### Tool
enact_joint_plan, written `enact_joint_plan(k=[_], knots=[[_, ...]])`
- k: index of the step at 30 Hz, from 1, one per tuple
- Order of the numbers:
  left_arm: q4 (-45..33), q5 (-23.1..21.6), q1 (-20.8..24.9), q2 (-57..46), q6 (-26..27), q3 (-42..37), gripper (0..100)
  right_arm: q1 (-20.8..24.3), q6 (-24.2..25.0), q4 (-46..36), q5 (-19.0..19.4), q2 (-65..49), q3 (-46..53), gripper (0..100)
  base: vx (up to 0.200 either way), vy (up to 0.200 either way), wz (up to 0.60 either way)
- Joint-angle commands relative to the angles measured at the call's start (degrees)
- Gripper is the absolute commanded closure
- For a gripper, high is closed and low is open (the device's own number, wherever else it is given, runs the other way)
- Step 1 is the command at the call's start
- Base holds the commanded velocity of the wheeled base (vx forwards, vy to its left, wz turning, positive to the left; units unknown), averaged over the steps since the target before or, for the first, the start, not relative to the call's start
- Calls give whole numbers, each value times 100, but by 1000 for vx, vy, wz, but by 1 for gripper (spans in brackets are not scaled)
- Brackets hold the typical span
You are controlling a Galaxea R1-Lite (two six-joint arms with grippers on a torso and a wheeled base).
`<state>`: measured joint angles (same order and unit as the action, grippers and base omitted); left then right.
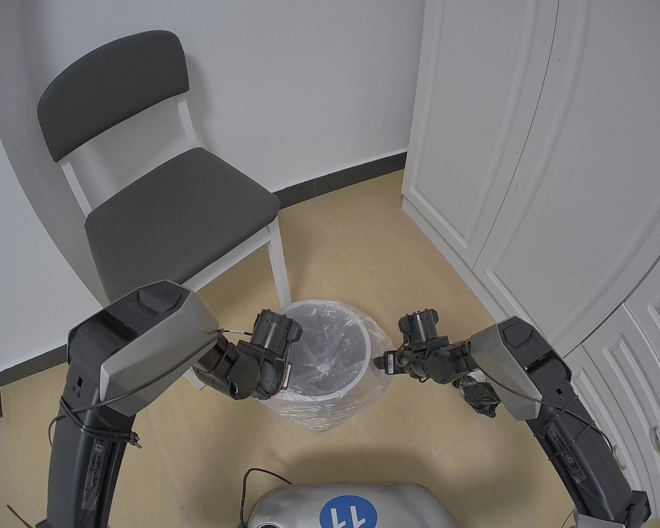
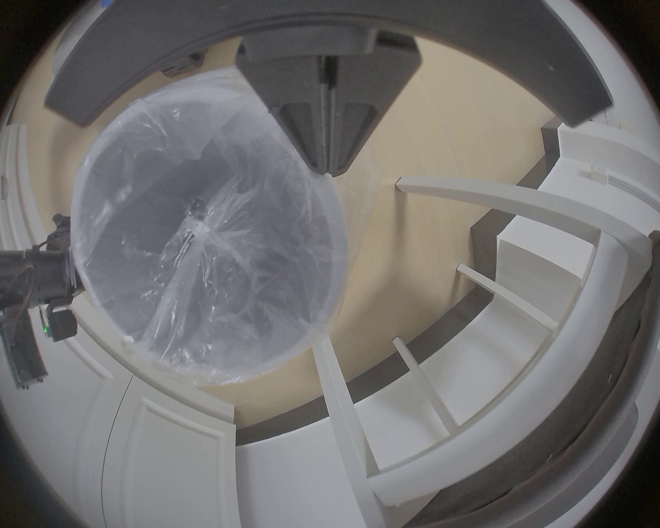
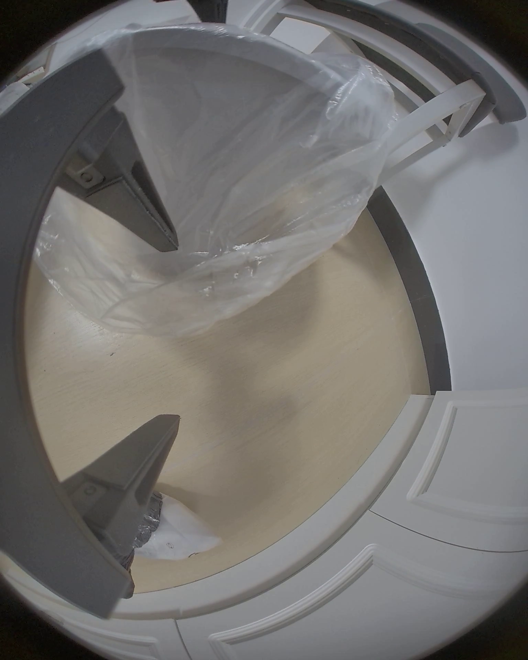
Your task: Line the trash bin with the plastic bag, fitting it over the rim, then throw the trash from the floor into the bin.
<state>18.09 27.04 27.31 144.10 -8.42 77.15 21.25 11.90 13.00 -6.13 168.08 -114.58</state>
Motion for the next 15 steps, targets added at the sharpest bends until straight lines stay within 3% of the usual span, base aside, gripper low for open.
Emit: enact_joint_plan(k=[1, 15], knots=[[19, 3, -6, 153, -28, -43, 100, 2, 6, 1, -11, -4, -1, 0, 0, 0, 0], [-130, -50, -94, 346, 7, 116, 100, 2, 6, 1, -11, -4, -1, 0, 0, 0, 0]])
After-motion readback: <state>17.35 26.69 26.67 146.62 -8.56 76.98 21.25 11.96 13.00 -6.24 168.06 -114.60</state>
